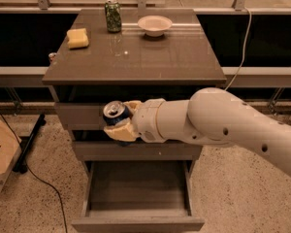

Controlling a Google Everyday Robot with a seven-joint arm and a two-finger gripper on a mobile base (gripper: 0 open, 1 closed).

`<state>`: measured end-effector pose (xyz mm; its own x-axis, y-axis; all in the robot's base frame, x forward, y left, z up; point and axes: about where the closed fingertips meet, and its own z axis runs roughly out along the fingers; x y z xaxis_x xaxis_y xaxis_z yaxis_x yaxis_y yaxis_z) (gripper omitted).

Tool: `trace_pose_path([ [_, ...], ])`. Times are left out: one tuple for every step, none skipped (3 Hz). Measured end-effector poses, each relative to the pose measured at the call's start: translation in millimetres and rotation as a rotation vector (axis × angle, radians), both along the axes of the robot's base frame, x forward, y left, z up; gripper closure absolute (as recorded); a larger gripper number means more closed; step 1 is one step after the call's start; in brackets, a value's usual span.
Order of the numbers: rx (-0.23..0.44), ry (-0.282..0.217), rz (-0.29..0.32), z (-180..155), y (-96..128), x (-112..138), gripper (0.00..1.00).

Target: Place pepsi can into bottom drawer

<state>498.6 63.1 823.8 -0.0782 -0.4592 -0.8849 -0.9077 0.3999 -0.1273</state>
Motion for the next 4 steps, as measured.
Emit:
trace_pose_path([
  [-0.011,-0.006,0.031,-22,-8,6,1.0],
  [0.013,-0.01,0.066,-58,-15,11,1.0],
  [0.051,-0.006,0.088,-107,-23,16,1.0],
  [0.105,0.009,0.095,-176,-31,22,1.0],
])
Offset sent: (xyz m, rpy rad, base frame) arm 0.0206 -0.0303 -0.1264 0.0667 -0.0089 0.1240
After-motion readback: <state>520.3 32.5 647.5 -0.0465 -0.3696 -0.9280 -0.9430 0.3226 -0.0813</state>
